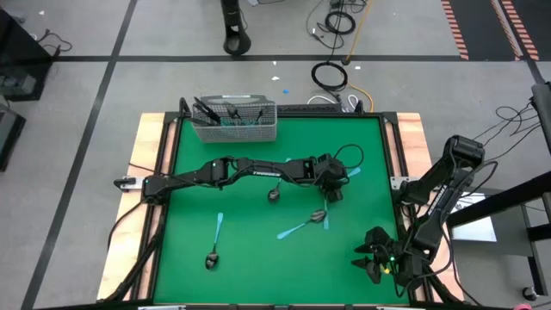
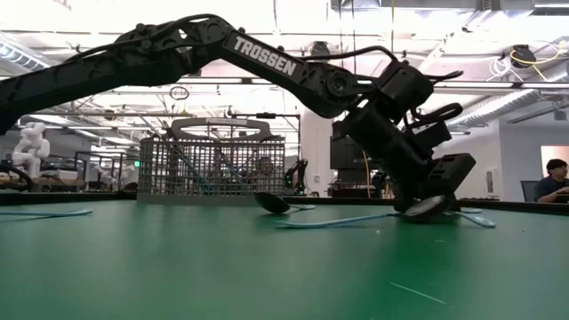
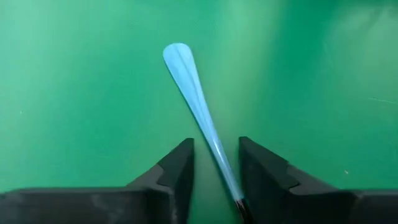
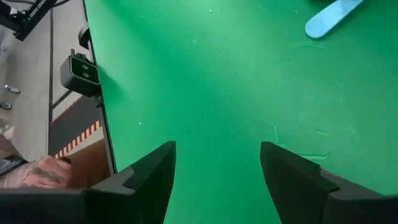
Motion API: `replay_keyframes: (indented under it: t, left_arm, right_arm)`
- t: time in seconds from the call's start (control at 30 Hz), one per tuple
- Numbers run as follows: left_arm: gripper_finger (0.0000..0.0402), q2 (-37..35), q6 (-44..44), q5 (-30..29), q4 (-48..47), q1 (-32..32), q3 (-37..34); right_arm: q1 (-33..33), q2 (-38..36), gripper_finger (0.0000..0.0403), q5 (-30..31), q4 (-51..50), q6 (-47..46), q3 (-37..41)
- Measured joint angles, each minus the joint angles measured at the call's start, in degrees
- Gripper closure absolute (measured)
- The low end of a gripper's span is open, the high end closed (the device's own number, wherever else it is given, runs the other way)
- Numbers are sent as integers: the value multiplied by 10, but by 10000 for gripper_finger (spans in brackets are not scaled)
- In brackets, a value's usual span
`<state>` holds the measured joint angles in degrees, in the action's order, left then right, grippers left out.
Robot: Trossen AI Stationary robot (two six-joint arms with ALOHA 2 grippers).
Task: Sort silverware
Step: Put the fork into the silverware rack
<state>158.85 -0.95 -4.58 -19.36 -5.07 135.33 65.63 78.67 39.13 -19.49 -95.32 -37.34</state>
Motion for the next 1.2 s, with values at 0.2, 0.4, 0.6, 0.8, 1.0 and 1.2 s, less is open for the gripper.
replay_keyframes:
  t: [0.2,0.4,0.6,0.8,1.0,1.2]
  left_arm:
    - [380,0,8,-2,-13,0,-1]
    - [387,-12,20,-5,3,2,-5]
    - [393,-44,8,28,59,2,-9]
    - [394,-90,-72,74,226,-2,-6]
    - [394,-85,-139,83,326,-12,-8]
    - [394,-87,-138,91,345,-10,-19]
  right_arm:
    - [0,0,179,-1,0,2,0]
    - [0,0,179,-2,0,4,0]
    - [1,0,179,-2,4,7,0]
    - [1,0,179,-3,19,19,-1]
    - [1,0,179,-3,39,32,-1]
    - [1,0,179,-5,60,60,-1]
